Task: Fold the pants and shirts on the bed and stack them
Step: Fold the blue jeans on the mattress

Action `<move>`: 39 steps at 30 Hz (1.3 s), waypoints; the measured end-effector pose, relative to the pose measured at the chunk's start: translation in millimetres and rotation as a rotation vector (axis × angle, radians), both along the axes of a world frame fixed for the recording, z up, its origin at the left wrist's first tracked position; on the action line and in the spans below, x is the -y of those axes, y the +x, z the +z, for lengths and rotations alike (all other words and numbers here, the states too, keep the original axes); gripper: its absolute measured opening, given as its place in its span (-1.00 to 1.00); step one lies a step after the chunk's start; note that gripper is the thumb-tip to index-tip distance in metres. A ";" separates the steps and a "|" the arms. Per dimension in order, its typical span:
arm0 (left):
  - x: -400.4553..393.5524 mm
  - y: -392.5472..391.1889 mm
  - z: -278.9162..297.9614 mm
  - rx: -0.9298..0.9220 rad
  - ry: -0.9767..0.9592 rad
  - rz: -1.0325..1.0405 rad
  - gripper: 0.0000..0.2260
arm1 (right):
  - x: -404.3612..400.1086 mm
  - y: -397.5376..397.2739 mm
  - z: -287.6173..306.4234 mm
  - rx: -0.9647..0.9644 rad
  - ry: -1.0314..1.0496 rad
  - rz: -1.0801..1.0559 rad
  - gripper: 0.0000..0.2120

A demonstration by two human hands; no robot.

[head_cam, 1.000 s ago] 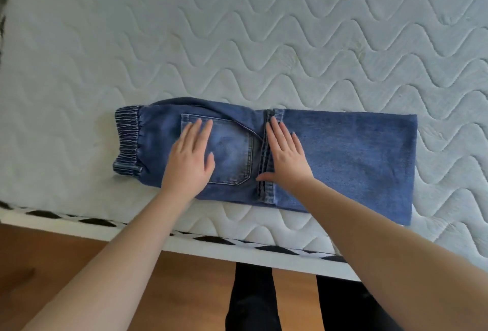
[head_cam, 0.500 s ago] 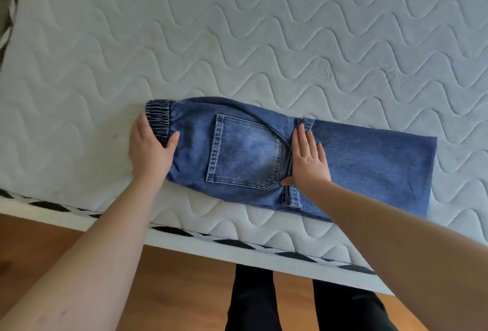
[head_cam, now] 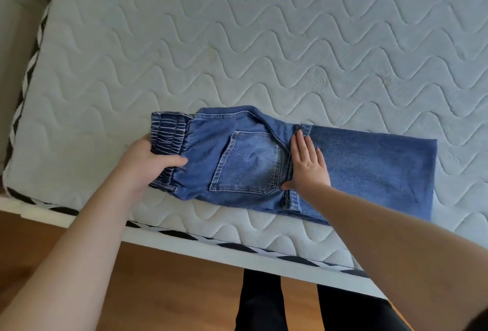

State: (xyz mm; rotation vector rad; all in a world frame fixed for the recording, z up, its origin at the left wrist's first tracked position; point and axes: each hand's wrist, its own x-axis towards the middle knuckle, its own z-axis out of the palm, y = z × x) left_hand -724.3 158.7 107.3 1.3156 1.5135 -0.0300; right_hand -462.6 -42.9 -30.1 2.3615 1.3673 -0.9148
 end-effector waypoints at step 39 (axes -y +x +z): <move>192.2 333.3 -74.2 -0.081 0.589 -1.107 -0.51 | 180.5 159.6 29.4 -0.589 0.611 -1.210 -0.25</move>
